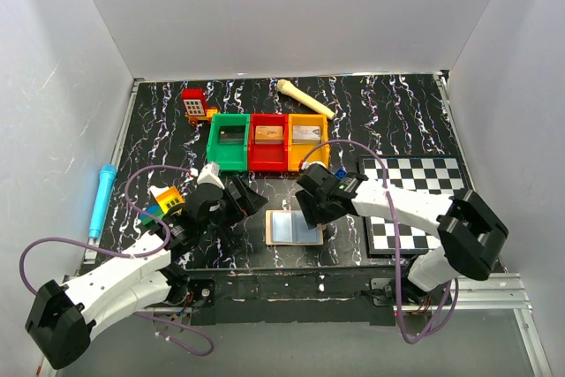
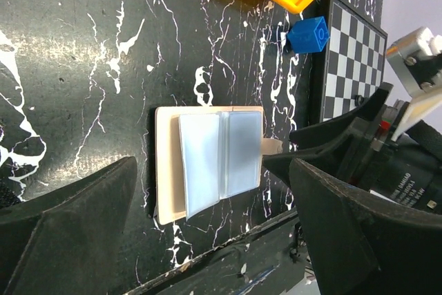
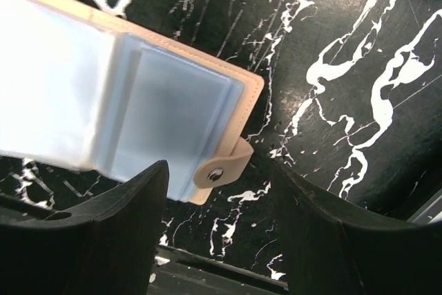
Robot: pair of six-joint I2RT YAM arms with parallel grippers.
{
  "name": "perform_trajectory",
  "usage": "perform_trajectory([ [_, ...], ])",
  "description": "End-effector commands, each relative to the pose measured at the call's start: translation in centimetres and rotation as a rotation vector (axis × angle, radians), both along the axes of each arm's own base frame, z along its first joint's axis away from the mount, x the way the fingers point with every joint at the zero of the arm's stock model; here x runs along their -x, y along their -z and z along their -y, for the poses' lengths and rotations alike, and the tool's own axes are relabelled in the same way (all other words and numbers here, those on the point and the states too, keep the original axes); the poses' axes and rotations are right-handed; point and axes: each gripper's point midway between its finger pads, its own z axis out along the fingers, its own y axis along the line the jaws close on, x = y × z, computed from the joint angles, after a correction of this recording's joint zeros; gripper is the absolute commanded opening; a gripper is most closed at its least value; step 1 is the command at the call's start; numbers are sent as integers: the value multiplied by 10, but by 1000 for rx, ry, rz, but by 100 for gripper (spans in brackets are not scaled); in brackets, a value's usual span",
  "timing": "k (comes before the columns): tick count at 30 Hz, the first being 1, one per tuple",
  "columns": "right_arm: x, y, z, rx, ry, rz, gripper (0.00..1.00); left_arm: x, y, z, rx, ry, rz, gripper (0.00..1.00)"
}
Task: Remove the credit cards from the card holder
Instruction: Remove the credit card from the card holder.
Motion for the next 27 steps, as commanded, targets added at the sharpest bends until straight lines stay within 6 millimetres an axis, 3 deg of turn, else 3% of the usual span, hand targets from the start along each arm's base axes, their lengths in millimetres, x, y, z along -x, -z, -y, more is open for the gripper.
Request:
perform_trajectory([
  [1, -8, 6, 11, 104, 11, 19, 65, 0, -6, 5, 2, 24, 17, 92],
  [8, -9, 13, 23, 143, 34, 31, 47, -2, -8, 10, -2, 39, 24, 90],
  [15, -10, 3, 20, 83, 33, 45, 1, -1, -7, 21, -13, 97, 31, 88],
  [23, 12, -35, -2, -155, -93, 45, 1, -1, -9, 36, -32, 178, 45, 82],
  [27, 26, -42, -9, -245, -127, 10, 1, 5, -7, 51, -20, 259, 36, 71],
])
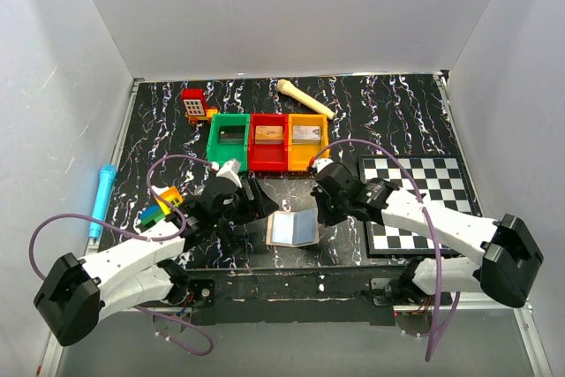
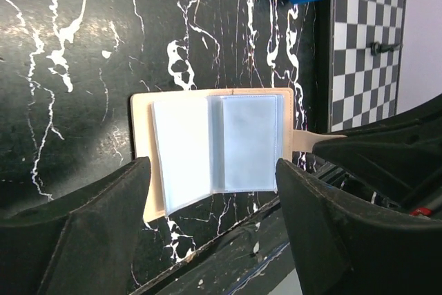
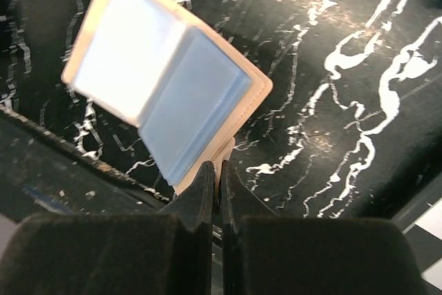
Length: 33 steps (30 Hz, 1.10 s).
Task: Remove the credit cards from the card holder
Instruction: Remove the credit card from the card holder.
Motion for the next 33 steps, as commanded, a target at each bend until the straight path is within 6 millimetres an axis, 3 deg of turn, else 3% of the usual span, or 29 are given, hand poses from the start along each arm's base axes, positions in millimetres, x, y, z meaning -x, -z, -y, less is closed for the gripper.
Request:
perform_trajectory([
  [1, 16, -10, -15, -132, -72, -35, 1, 3, -17, 24, 36, 112, 40, 68],
  [6, 21, -22, -20, -214, -94, -15, 1, 11, -12, 46, 13, 205, 28, 55],
  [14, 11, -29, -19, -214, -111, 39, 1, 21, -13, 75, -1, 308, 37, 54],
  [33, 14, -44, -28, -351, -133, 20, 1, 23, 6, 91, -64, 371, 21, 57],
])
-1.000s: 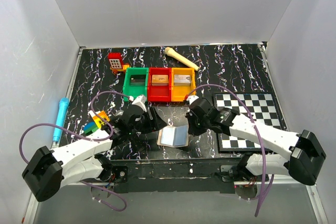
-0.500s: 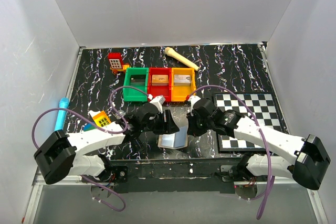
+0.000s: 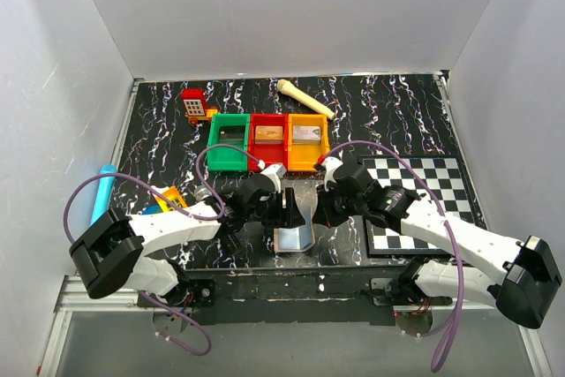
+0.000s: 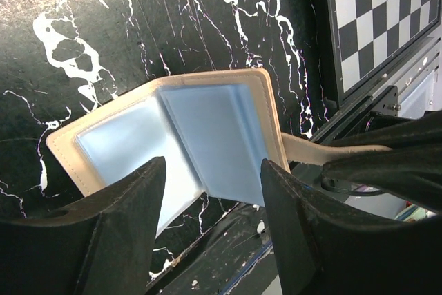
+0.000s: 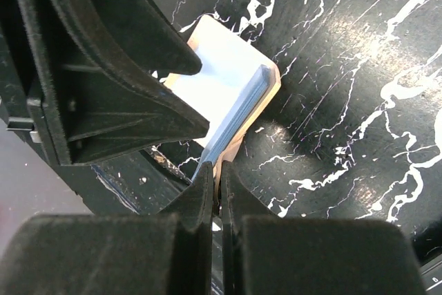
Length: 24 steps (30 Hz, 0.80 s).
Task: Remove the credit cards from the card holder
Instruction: Remove the credit card from the card holder.
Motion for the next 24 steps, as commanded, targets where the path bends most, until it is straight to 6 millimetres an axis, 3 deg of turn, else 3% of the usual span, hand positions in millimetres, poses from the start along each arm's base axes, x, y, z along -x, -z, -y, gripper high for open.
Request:
perform_trajectory([
  [1, 1, -11, -10, -69, -25, 10, 1, -5, -18, 14, 34, 34, 44, 57],
  [10, 2, -10, -12, -76, -30, -3, 1, -4, -8, 21, 5, 53, 31, 57],
  [19, 1, -7, -8, -70, -20, -1, 1, -4, -5, 16, -12, 38, 35, 53],
  [24, 1, -5, -6, -66, -17, -4, 1, -4, -9, 12, 1, 26, 47, 63],
])
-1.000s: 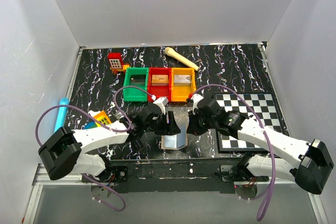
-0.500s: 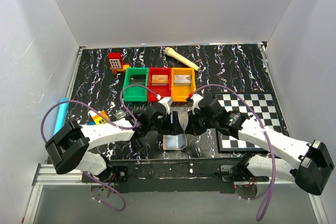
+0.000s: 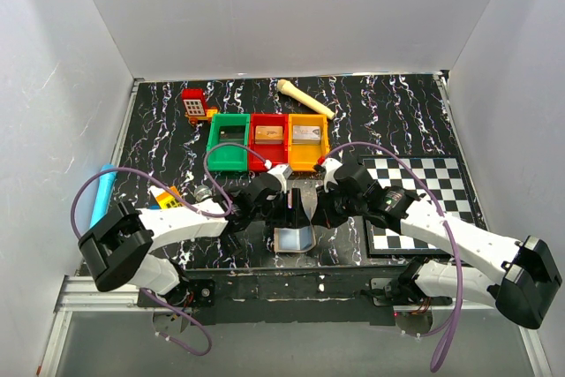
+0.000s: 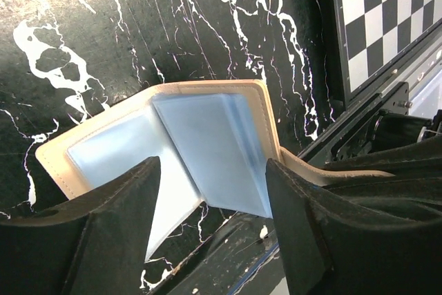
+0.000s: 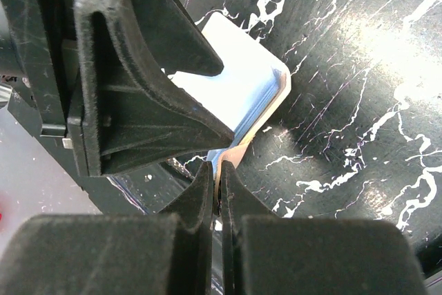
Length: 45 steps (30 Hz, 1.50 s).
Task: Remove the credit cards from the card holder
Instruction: Remove the credit card from the card holder.
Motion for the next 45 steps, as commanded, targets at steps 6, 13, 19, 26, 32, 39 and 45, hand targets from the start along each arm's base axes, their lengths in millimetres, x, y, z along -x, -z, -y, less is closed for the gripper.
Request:
perform_trajectory([
  [6, -3, -7, -2, -42, 4, 19, 1, -4, -22, -4, 45, -29, 63, 61],
  [13, -2, -9, -3, -47, -3, 15, 1, -3, -13, -2, 15, -16, 44, 53],
  [19, 0, -12, -5, -58, -13, 6, 1, -3, -10, 4, -3, 6, 42, 52],
  [26, 0, -13, -6, -66, -16, 3, 1, -1, -6, 9, -20, 25, 36, 51],
  [32, 1, -13, -7, -65, -17, 1, 1, -1, -8, 11, -16, 28, 42, 54],
  [39, 0, -14, -7, -65, -17, 4, 1, 0, -10, 13, -16, 33, 51, 59],
  [45, -1, -14, -8, -67, -18, 2, 1, 1, -6, 14, -28, 36, 44, 59],
])
